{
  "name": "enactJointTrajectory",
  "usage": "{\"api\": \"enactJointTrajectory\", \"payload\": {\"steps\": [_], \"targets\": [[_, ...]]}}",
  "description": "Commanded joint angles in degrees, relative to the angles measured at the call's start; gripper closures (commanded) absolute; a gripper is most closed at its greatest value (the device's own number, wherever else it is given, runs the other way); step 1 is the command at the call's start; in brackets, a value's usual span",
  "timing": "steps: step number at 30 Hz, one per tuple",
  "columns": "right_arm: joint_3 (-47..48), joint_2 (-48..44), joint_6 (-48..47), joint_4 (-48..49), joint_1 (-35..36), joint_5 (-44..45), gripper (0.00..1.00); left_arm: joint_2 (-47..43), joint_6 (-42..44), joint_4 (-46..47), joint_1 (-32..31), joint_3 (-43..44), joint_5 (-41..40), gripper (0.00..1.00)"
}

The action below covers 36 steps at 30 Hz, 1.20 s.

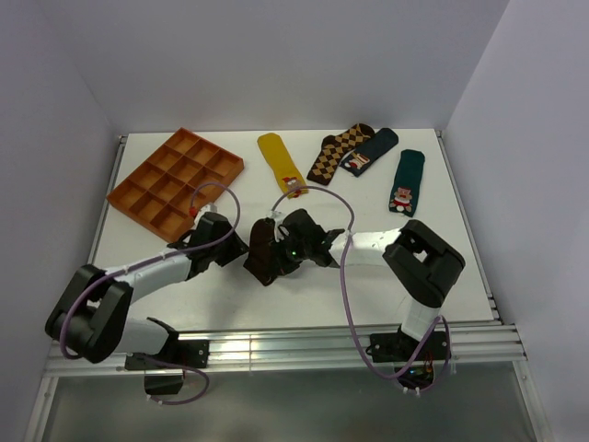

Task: Roll the socks
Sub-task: Roll the sock at the center of the board.

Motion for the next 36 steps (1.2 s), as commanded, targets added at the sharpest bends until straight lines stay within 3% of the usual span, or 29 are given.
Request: {"api": "enactJointTrajectory", "payload": {"steps": [1, 7, 15, 18, 27, 36], "targets": [[2.2, -0.6, -2.7, -2.7, 0.3, -0.1, 0.98, 3.6, 5.3, 3.2, 0.3, 3.9, 3.6, 0.55], [3.3, -0.5, -3.6, -3.9, 0.6, -0.1, 0.98, 9.4, 7.0, 4.2, 0.3, 5.7, 5.4, 0.62], [5.3, -2.8, -5.7, -8.1, 1.3, -0.6, 0.98, 14.2, 10.1, 4.9, 0.3, 7.1, 4.4, 0.9], [6.5, -3.8, -6.8, -10.4, 1.5, -0.5, 0.98, 14.6, 11.3, 5.3, 0.3, 6.9, 4.4, 0.94], [10.3, -4.7, -9.7, -16.8, 1.8, -2.3, 0.98, 14.4, 14.7, 6.4, 0.2, 6.4, 2.2, 0.95], [12.8, 2.1, -13.0, -18.3, 1.1, -5.9, 0.98, 13.1, 17.0, 10.2, 0.3, 4.2, 3.6, 0.94]]}}
